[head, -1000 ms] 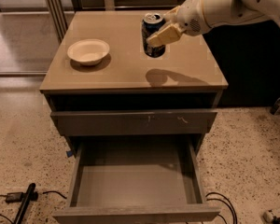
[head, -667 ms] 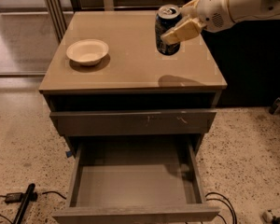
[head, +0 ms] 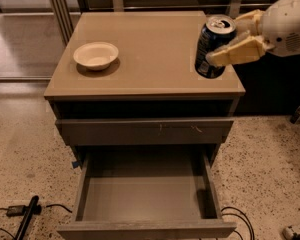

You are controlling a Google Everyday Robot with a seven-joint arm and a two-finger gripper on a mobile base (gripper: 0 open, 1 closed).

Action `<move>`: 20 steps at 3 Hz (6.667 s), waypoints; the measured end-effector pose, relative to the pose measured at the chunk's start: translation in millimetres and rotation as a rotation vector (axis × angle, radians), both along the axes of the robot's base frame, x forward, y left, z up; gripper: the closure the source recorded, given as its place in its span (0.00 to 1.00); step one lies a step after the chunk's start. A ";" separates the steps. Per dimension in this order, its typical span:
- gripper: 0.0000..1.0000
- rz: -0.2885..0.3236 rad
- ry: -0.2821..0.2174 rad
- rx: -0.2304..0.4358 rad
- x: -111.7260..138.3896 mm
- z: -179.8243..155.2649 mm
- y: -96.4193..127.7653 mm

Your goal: Place pepsi can into middle drawer

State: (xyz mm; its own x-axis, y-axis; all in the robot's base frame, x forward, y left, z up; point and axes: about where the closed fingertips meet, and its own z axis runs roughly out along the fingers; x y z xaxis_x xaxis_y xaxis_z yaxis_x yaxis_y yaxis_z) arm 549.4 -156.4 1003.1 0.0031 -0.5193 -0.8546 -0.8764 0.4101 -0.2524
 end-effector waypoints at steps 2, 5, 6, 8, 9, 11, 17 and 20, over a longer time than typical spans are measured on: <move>1.00 0.090 0.111 0.069 -61.8 -46.3 11.6; 1.00 0.129 0.188 0.053 -51.4 -108.2 44.9; 1.00 0.183 0.296 -0.065 -77.1 -199.8 74.8; 1.00 0.189 0.278 -0.228 -116.8 -282.8 83.7; 1.00 0.117 0.243 -0.201 -116.6 -311.8 97.7; 1.00 0.042 0.181 -0.196 -95.8 -312.1 97.0; 1.00 -0.046 0.374 -0.077 8.4 -542.1 123.2; 1.00 -0.023 0.417 0.008 -4.3 -587.6 136.7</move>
Offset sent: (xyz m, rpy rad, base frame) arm -0.0892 0.0184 -0.0823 0.1058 0.1985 0.1397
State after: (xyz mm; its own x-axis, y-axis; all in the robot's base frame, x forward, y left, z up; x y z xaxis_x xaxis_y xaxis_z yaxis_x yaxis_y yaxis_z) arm 545.1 -19.7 415.4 -0.3559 -0.5087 -0.7839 -0.8933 0.4315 0.1256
